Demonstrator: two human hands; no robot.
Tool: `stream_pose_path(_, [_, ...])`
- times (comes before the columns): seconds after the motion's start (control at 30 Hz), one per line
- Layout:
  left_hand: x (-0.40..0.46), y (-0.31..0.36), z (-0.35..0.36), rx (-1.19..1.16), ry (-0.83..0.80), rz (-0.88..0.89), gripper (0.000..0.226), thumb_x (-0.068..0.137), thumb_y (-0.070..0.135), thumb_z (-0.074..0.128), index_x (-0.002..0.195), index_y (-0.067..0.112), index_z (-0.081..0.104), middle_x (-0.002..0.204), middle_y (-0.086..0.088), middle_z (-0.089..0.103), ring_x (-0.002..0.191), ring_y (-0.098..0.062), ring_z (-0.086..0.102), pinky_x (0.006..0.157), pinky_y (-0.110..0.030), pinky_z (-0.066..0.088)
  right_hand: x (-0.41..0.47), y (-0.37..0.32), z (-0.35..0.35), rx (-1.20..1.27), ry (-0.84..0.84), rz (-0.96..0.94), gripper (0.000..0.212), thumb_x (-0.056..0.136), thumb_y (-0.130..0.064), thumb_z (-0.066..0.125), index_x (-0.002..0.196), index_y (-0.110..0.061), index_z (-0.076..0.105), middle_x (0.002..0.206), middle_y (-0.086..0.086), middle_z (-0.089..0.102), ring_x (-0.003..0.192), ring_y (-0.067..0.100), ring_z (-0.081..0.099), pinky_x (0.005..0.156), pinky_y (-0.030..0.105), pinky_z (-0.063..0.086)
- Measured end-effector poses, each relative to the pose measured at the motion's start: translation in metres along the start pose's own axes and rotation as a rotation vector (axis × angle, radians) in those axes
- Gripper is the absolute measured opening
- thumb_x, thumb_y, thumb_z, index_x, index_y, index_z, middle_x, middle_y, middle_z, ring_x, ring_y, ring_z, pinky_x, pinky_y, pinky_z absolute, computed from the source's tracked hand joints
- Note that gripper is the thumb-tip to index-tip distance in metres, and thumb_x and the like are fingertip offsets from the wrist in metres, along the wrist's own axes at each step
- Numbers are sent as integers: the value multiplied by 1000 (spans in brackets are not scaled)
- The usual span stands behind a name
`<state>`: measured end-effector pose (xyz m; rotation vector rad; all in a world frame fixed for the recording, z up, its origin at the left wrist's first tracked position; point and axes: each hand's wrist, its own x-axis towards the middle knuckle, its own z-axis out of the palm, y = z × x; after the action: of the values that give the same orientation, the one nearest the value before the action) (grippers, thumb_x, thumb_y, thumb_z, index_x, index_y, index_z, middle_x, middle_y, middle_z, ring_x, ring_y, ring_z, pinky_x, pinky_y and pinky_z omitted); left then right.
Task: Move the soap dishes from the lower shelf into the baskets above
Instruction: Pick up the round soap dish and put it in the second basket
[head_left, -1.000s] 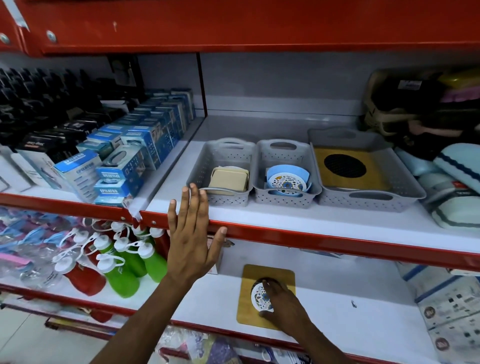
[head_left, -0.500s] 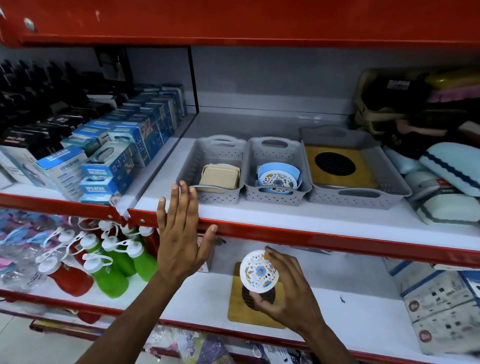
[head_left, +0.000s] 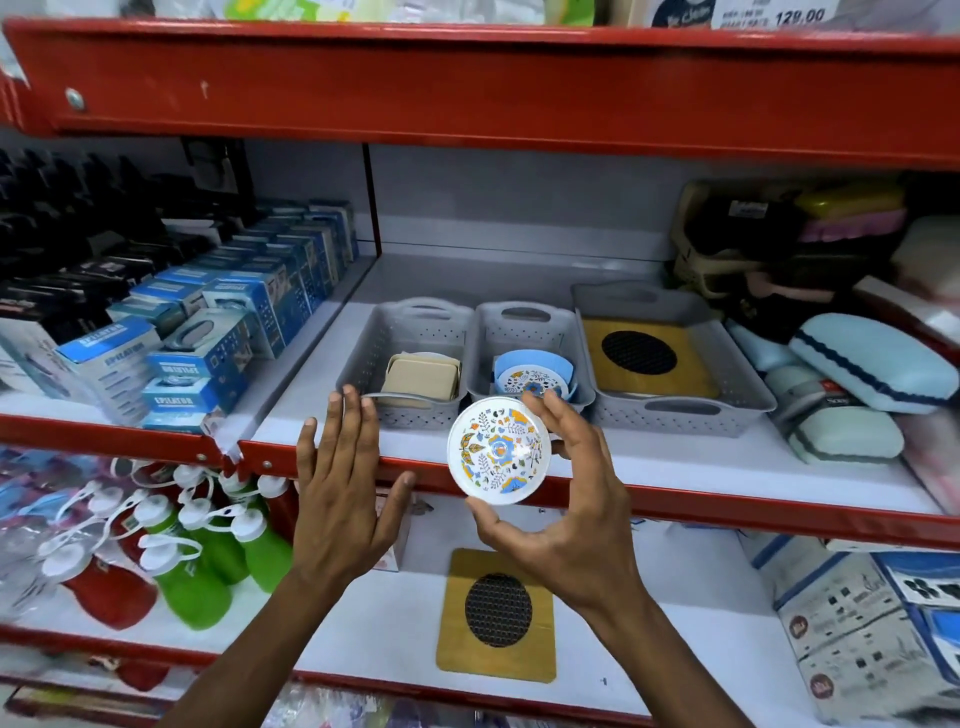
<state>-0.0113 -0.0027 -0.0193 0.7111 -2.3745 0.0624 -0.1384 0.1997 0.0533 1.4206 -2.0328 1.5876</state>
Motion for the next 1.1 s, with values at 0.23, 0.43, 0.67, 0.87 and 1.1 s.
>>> stream_pose_path(0.23, [-1,0,-1,-16,-13,-5,80,96,56,30,158,8,12,169,-15,10,158,-27,9,127,-54,13,7,3,1,-16,-20,101,99,65,-43,86,147,-17,36,140,-2,52,127,9,51,103,22,48])
stream_pose_path(0.43, [0,-1,-1,-11,-22,2,81,95,55,33,157,6,15,168,-16,12,157,-28,11,126,-55,16,8,2,-1,-18,5,123,97,64,-40,88,145,-17,40,138,-1,53,127,11,52,100,28,51])
stream_pose_path(0.67, [-1,-1,-3,-24,-19,5,81,95,56,32,157,6,16,168,-16,13,157,-27,12,125,-55,18,11,2,-1,-50,22,141,96,64,-40,90,144,-20,41,136,-3,53,125,4,51,99,9,43])
stream_pose_path(0.87, [1,-1,-3,-9,-22,8,81,96,56,31,157,5,16,168,-17,14,157,-28,13,125,-55,18,61,17,-13,-248,53,202,93,59,-51,84,138,-22,44,125,-5,65,113,13,57,92,30,52])
stream_pose_path(1.1, [-1,0,-3,-26,-28,10,80,96,57,29,157,6,17,168,-15,14,157,-27,14,124,-55,19,124,42,-11,-553,-310,382,88,67,-59,79,138,-18,49,130,7,65,118,28,60,95,33,50])
